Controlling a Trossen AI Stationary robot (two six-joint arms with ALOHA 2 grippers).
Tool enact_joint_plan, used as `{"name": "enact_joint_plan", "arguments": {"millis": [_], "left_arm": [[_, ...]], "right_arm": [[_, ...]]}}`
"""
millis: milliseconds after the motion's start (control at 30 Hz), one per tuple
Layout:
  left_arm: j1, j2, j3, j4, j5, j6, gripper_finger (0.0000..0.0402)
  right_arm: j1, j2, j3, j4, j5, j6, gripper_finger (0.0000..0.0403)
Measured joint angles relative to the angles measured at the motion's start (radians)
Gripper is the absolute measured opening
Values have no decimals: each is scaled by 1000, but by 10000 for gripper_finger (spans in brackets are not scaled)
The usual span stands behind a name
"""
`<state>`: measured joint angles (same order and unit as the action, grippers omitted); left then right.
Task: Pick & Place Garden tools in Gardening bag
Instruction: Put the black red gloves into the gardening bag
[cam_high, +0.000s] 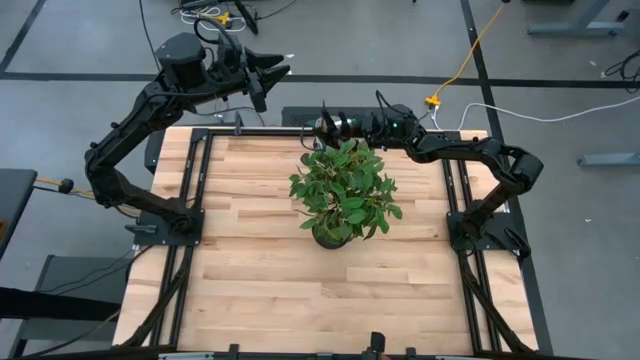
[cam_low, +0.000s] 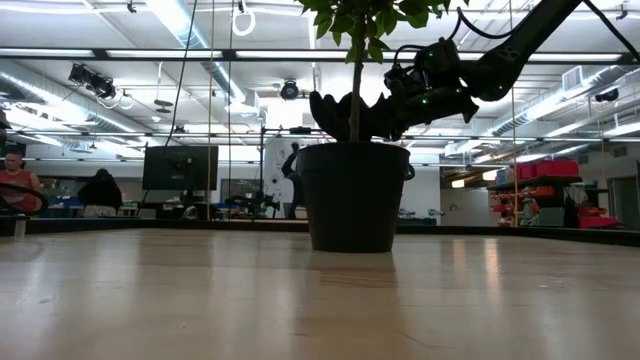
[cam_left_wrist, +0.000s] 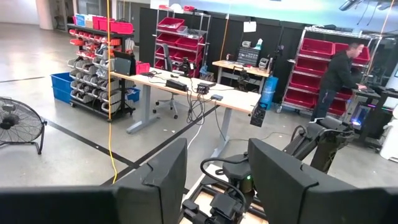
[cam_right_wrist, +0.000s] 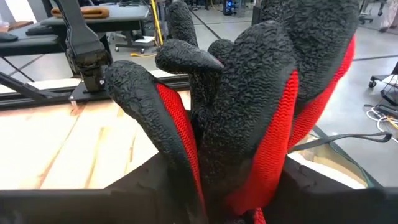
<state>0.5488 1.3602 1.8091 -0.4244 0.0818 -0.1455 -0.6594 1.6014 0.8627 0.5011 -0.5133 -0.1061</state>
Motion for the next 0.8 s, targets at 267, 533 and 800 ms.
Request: {"name": "enact_joint_plan", "arguments": {"millis": [267,533,800], "left_arm": [[0,0,0,0,0,1,177],[0,0,0,0,0,0,177],[0,0,0,0,0,0,177]], "right_arm": [[-2,0,0,40,0,79,184],[-15,-1,0,88,-8,118,169],[-13,-1,0,80,-35,125,165]]}}
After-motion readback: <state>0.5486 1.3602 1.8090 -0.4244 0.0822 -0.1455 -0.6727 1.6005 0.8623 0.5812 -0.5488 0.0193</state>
